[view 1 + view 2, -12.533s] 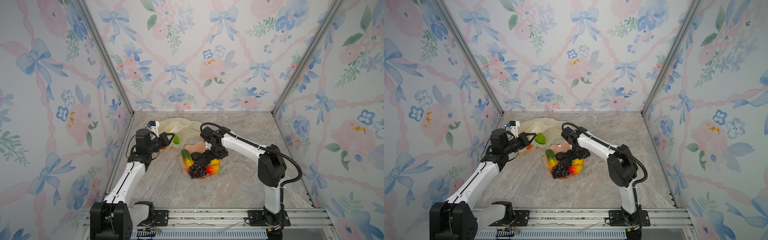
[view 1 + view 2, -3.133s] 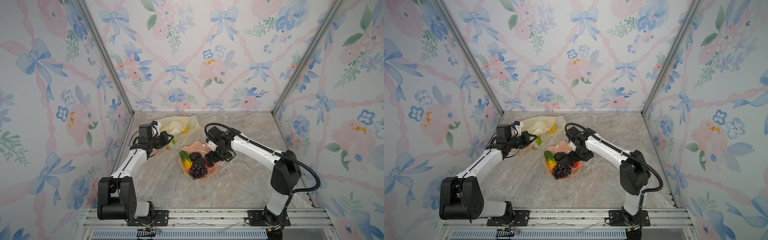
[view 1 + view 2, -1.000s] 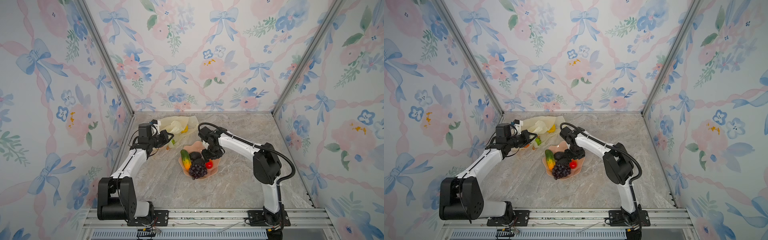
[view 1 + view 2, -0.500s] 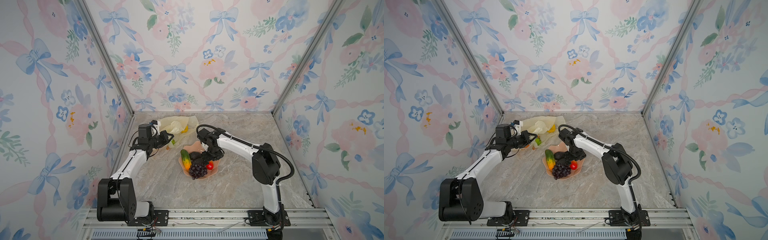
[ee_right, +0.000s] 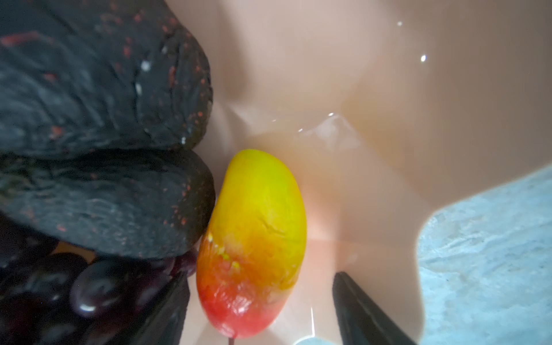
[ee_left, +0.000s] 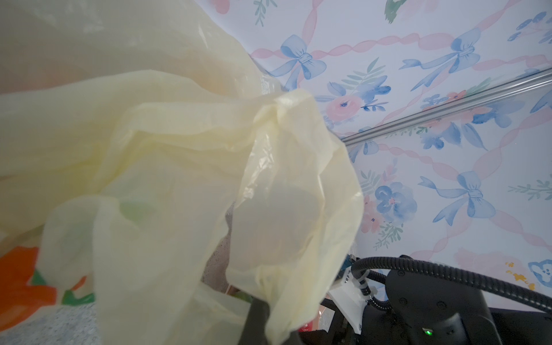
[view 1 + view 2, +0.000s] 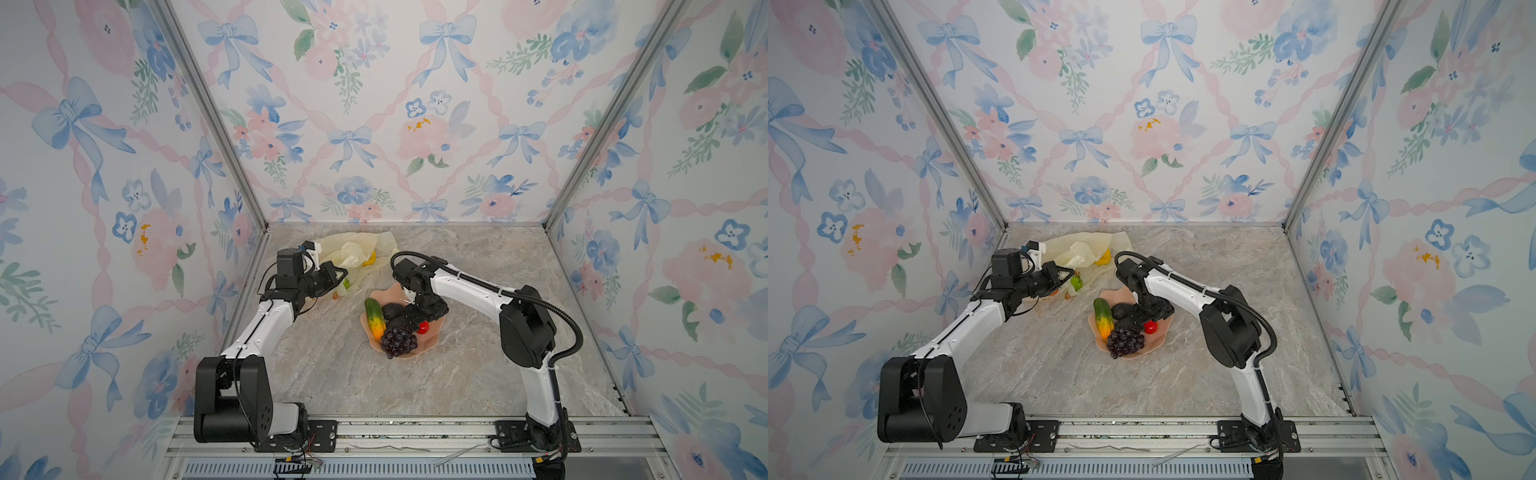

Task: Place the fruits into the plastic bag
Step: Pick up the fruit from the plate.

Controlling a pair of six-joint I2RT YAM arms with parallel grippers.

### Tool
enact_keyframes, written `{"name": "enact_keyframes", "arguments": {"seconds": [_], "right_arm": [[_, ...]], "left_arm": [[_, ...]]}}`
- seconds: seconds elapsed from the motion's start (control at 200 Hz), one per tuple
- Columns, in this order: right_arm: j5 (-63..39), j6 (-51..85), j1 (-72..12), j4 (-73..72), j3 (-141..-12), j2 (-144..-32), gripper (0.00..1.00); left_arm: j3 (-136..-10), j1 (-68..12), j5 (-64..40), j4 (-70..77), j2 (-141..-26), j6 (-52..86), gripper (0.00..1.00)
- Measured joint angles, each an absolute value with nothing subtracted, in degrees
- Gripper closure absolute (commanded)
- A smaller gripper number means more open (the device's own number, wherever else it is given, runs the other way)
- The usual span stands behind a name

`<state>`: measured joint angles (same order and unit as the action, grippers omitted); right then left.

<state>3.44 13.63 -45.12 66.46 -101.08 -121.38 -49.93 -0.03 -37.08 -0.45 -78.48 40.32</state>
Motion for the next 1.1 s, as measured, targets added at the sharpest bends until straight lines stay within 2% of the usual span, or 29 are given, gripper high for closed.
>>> {"name": "enact_keyframes", "arguments": {"seconds": [0.125, 0.29, 0.65, 1.1], "right_arm": [[4.3, 13.2, -45.3, 66.6, -101.9, -122.7, 0.22], [6.6, 13.0, -45.8, 66.9, -102.0, -123.5, 0.29], [8.5, 13.1, -46.4, 67.0, -102.4, -124.2, 0.57], [9.0, 14.4, -46.5, 66.5, -102.0, -119.4, 0.59]], "left_arm": [[-49.9, 0.0, -37.1, 0.1, -78.5, 40.7, 1.0], [-49.5, 0.0, -37.1, 0.3, -78.5, 40.8, 1.0], [-49.0, 0.0, -37.1, 0.4, -78.0, 41.2, 1.0], [-48.8, 0.0, -37.1, 1.6, -77.0, 42.3, 1.0]]}}
